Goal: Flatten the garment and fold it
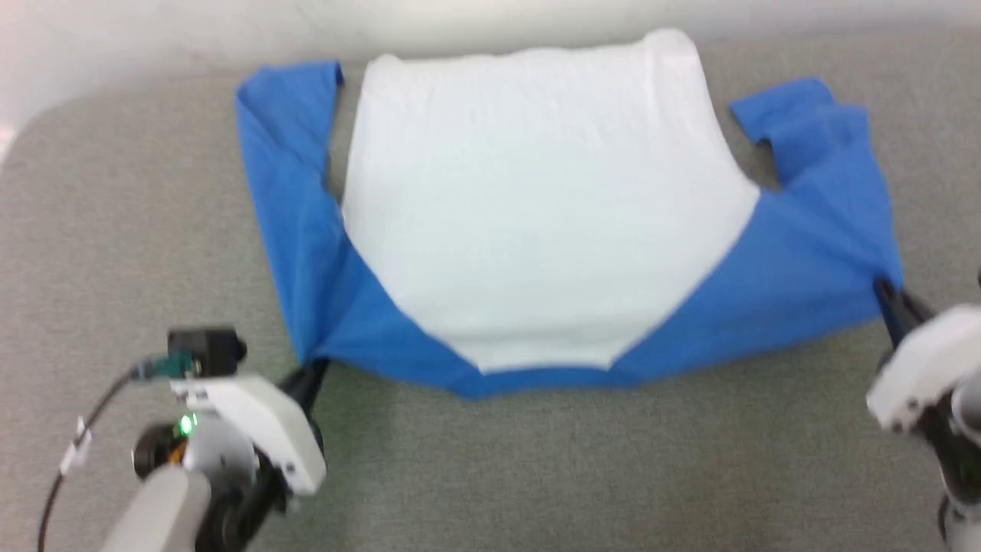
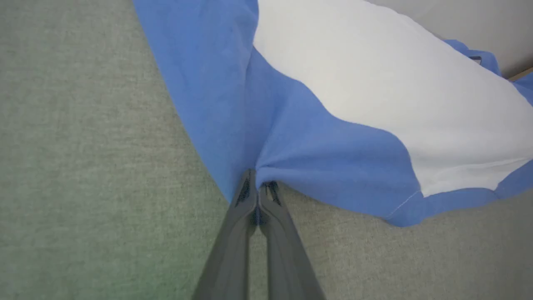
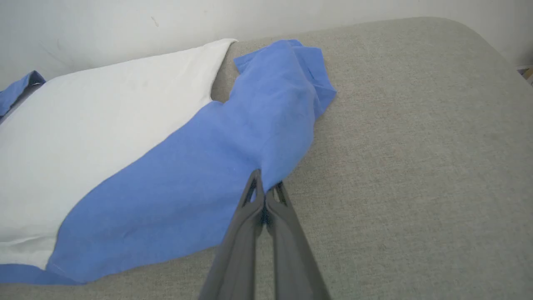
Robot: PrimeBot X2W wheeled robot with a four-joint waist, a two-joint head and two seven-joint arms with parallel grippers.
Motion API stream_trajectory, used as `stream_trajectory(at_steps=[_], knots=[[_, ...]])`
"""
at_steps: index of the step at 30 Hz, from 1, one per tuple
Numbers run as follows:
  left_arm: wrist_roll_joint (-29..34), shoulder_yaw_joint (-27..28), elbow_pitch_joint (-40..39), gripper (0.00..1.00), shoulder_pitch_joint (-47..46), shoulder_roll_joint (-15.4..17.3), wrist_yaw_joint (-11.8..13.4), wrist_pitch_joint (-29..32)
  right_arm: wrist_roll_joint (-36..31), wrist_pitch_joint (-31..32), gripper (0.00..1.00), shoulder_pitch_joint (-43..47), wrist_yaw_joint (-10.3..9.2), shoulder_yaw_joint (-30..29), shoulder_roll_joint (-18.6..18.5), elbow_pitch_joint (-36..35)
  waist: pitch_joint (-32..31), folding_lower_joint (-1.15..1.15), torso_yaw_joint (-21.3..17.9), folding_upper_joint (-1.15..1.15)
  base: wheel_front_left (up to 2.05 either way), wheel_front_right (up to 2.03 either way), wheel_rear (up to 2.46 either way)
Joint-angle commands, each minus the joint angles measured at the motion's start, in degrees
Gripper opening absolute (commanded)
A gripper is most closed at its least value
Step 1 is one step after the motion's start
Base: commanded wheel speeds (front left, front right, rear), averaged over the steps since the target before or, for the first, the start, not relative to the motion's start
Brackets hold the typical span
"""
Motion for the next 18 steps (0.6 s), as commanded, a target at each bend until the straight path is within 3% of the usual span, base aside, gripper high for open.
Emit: stream_trajectory(at_steps=[1,11,18], knots=[[-0.2,0.2,-0.5,0.00,1.3,0.2,0.6,0.2,-0.3,0.2,0.00,1.0,-0.13,-0.7,0.1,-0.7,-2.7,0.02,1.3,0.00,0.00,0.00,0.00],[-1.8,0.1,-12.4,0.00,14.4,2.1,6.0,4.5,-2.9,7.2,0.00,12.7,-0.13,-7.9,2.5,-8.0,-5.3,0.02,2.2,0.00,0.00,0.00,0.00],[-3.3,-1.6,-15.6,0.00,20.0,0.9,7.9,6.5,-2.8,10.6,0.00,16.1,-0.13,-9.8,2.6,-4.7,-5.4,0.02,2.7,0.00,0.00,0.00,0.00]])
